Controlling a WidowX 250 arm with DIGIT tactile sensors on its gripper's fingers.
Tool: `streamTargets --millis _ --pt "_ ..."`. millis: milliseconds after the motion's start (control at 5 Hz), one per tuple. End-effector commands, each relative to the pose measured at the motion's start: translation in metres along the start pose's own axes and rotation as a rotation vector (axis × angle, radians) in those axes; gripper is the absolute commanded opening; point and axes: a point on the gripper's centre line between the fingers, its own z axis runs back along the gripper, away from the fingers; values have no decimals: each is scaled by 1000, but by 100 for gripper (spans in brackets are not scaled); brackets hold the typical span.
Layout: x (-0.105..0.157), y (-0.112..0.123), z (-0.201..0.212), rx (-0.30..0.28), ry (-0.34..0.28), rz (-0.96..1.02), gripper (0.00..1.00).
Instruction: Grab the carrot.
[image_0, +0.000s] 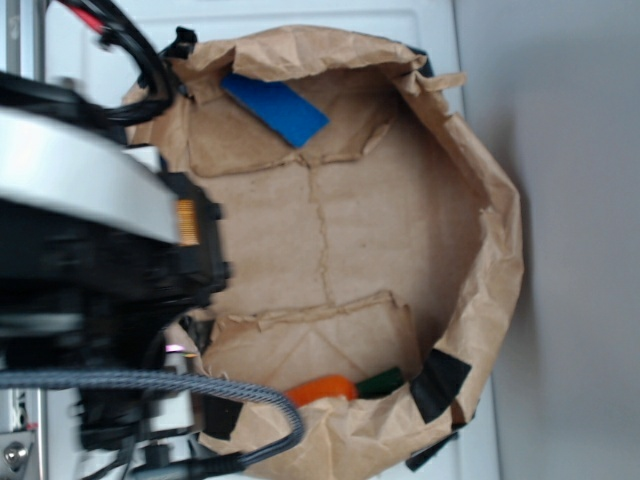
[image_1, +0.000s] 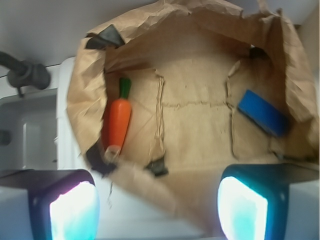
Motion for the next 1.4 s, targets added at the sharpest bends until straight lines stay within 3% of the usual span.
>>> streamTargets --millis 0,600,800,1000,1200 --pt "17 2 -31 49 -10 -3 100" --pt "17 2 -31 49 -10 -3 100" --pt "59 11 -85 84 -54 19 100" --pt "100 20 -112 69 -62 24 100" --pt "107 17 -144 117 -86 -6 100"
